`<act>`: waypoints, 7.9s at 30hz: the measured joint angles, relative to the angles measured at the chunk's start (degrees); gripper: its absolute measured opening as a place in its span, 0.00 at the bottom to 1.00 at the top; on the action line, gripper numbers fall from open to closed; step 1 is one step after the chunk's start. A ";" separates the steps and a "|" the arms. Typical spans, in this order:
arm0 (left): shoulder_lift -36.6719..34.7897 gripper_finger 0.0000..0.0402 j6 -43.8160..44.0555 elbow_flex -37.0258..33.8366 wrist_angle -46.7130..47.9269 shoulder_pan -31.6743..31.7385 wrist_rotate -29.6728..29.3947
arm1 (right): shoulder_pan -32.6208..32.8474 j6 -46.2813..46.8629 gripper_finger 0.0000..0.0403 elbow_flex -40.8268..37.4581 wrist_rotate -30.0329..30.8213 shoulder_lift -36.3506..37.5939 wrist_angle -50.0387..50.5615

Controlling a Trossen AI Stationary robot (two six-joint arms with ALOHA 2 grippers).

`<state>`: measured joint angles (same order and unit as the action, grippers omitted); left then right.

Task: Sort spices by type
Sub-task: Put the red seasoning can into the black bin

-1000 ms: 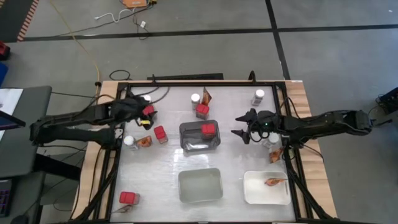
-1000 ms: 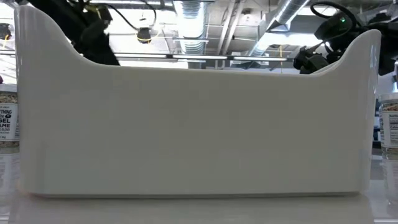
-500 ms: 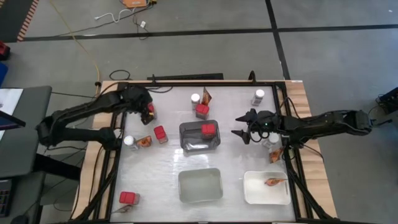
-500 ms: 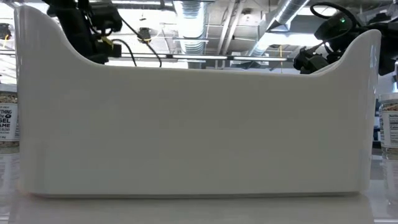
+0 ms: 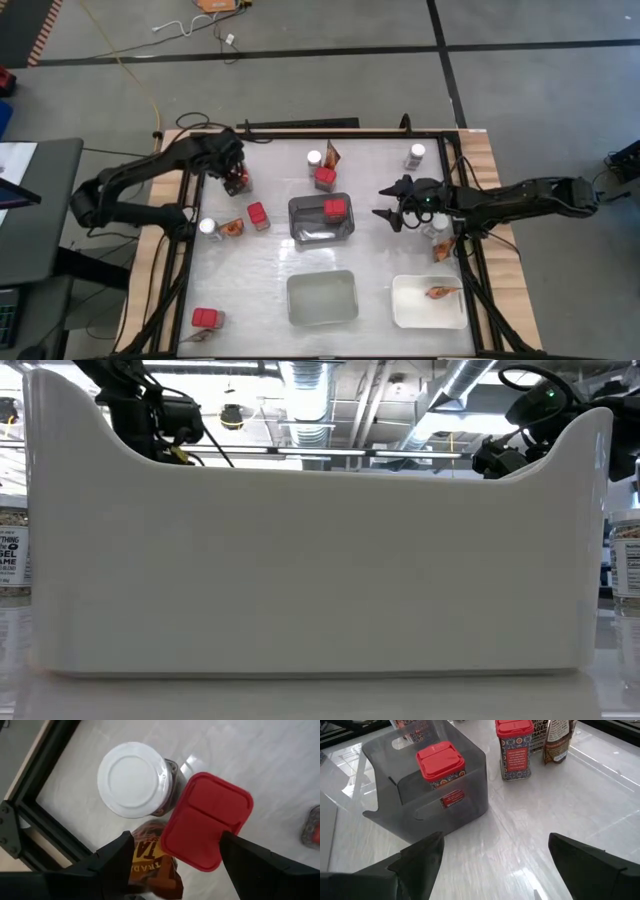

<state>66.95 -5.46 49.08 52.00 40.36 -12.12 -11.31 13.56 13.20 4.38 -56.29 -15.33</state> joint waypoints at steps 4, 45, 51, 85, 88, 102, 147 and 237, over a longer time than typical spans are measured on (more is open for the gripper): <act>1.67 0.69 -1.88 0.19 -0.08 0.00 0.84 | 0.00 0.00 0.96 -0.01 0.00 0.00 -0.02; 3.64 0.69 -4.87 -0.76 0.83 -0.04 5.78 | 0.00 0.00 0.96 0.00 0.00 0.00 0.33; 3.59 0.67 -4.98 -0.76 0.89 -0.06 5.62 | 0.02 0.00 0.96 -0.01 0.00 0.00 0.33; 3.57 0.30 5.68 -0.74 3.96 -2.51 5.61 | 0.00 0.02 0.96 -0.01 0.00 -0.02 0.31; 3.57 0.31 5.86 -0.74 3.99 -2.51 6.51 | 0.00 0.02 0.96 -0.01 0.00 0.00 0.31; 3.57 0.66 11.72 -0.74 4.04 -6.02 8.22 | 0.00 0.04 0.96 -0.01 0.00 0.00 0.31; 4.46 0.69 -45.52 9.71 7.17 -11.17 7.96 | 0.02 1.51 0.96 0.01 0.00 -0.02 0.33; 17.19 0.51 -28.98 25.29 4.66 -12.85 2.43 | 0.02 1.49 0.96 0.00 0.17 -0.02 1.56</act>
<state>84.14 -34.43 74.37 56.66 27.51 -9.69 -11.29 15.05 13.20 4.56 -56.31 -13.77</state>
